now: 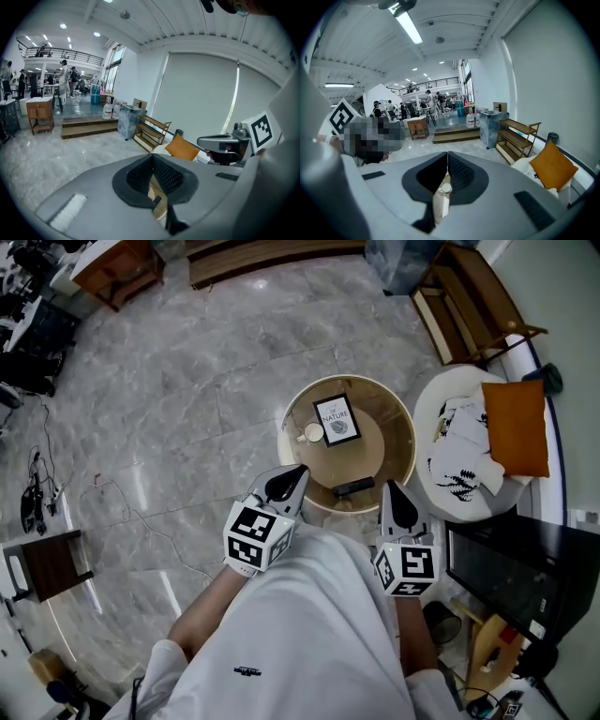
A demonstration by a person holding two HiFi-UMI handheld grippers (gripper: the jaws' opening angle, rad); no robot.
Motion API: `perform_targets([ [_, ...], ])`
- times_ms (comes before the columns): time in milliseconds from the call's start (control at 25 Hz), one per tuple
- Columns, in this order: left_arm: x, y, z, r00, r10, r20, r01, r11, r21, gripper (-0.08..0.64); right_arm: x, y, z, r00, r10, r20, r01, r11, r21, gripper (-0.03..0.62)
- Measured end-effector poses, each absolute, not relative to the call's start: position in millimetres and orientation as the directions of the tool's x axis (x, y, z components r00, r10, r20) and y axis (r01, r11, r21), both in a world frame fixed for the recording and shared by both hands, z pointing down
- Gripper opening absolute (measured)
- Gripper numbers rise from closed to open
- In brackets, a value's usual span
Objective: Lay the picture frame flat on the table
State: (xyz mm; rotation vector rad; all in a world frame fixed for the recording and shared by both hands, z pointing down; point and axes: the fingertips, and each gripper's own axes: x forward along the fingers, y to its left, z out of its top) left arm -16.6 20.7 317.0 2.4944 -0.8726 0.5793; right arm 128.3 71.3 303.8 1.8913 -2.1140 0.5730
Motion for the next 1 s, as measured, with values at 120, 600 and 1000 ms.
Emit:
perform_targets([
  [120,-10,25,319,0.72,-0.467,0.514,-0.65,-0.713,0.263,0.005,129,74,305,-0.143,-0.891,0.432,-0.988,0.099,-0.122,0.006],
  [600,5,33,325,0.719,-0.46,0.521,-0.651,-0.708,0.273,0.005,138,76,316,-0.15,-0.877,0.457,-0.986,0.099,-0.132,0.005],
  [1000,11,35,330,0.695,-0.477,0.538,-0.677,-0.687,0.265,0.005,151,79,328,-0.167,-0.864,0.475,-0.983,0.109,-0.147,0.005],
])
